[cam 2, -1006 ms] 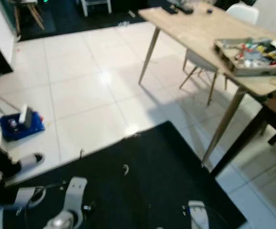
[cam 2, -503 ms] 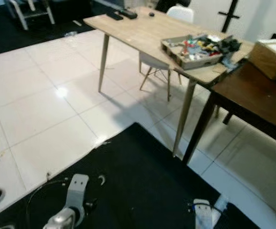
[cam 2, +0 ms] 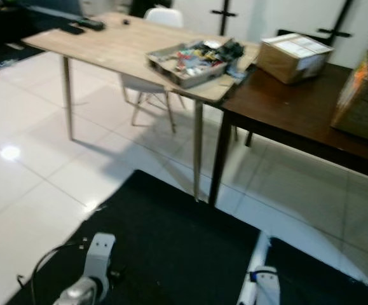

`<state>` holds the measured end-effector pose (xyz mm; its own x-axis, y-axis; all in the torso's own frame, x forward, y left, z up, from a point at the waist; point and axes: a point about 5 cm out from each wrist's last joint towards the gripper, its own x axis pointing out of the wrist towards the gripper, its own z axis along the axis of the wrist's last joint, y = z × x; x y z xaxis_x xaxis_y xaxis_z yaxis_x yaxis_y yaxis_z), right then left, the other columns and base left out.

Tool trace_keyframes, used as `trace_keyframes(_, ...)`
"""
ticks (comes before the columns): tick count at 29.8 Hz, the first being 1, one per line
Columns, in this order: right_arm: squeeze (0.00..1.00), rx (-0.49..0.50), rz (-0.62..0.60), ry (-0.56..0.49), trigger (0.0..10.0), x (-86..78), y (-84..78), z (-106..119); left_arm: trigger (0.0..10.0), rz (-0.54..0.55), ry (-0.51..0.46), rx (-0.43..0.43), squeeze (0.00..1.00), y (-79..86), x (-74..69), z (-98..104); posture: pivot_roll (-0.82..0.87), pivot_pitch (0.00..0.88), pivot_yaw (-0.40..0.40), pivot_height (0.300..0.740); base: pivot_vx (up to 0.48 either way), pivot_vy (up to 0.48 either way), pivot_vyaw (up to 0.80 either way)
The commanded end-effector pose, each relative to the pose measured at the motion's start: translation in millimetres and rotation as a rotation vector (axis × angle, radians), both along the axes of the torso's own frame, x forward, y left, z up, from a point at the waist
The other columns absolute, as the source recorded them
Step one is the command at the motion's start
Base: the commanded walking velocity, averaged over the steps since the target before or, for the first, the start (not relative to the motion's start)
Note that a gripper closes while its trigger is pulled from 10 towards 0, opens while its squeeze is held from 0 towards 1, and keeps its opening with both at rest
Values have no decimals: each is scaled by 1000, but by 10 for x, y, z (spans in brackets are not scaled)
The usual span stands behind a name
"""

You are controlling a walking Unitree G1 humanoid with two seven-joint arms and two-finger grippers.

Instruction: Picking trash to rubbish bin

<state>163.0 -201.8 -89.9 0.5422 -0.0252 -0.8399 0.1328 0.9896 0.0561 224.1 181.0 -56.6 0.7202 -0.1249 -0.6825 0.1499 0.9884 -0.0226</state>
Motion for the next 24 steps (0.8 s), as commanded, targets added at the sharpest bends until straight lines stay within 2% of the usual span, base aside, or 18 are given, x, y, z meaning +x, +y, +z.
trace_keyframes(1,0,-9,-12,7,10000,-20,-47,-1,10000,-8,21,9,0,6,-47,-32,47,119,33,740,0,0,-800)
trace_keyframes(18,0,-12,-5,7,10000,-4,-52,6,10000,1,15,1,0,3,-43,-27,47,124,28,740,0,0,-800)
trace_keyframes(24,0,10,26,-21,10000,30,11,17,10000,20,0,13,0,20,-20,-11,50,136,27,740,0,0,-97)
